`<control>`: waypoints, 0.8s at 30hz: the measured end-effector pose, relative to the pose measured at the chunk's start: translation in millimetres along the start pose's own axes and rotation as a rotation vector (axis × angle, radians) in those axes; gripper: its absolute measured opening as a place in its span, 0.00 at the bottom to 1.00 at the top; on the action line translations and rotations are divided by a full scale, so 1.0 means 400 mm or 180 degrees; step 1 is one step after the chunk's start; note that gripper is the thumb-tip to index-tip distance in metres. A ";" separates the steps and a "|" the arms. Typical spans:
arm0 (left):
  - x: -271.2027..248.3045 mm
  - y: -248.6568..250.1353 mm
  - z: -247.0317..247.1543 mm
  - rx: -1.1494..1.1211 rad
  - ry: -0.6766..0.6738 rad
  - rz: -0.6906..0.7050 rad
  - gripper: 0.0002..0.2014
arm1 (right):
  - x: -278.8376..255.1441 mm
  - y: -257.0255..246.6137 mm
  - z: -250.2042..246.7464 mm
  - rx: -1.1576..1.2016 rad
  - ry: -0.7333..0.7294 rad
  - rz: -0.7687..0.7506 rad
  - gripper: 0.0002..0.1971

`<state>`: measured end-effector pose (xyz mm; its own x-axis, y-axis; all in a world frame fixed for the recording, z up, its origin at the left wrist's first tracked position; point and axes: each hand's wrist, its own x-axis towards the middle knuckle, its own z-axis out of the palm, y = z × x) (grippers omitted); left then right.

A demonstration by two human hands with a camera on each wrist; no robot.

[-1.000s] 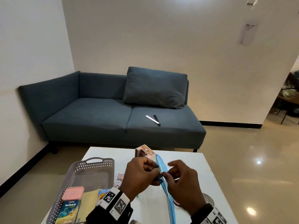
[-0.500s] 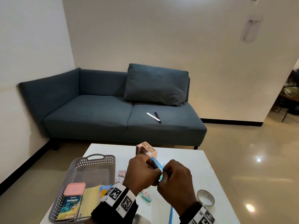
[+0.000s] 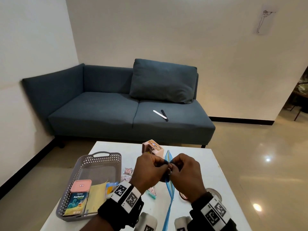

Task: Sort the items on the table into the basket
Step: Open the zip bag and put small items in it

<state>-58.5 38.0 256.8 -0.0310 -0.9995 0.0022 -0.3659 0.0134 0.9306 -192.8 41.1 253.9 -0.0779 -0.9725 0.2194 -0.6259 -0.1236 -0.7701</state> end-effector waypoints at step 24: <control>-0.004 0.032 0.005 0.0487 0.0732 0.0404 0.08 | -0.010 0.009 0.035 0.0301 0.0563 -0.0471 0.06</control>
<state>-65.0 40.0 267.9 0.1197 -0.9695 0.2141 -0.5089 0.1253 0.8517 -183.6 41.9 241.9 -0.1305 -0.8939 0.4289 -0.5658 -0.2881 -0.7726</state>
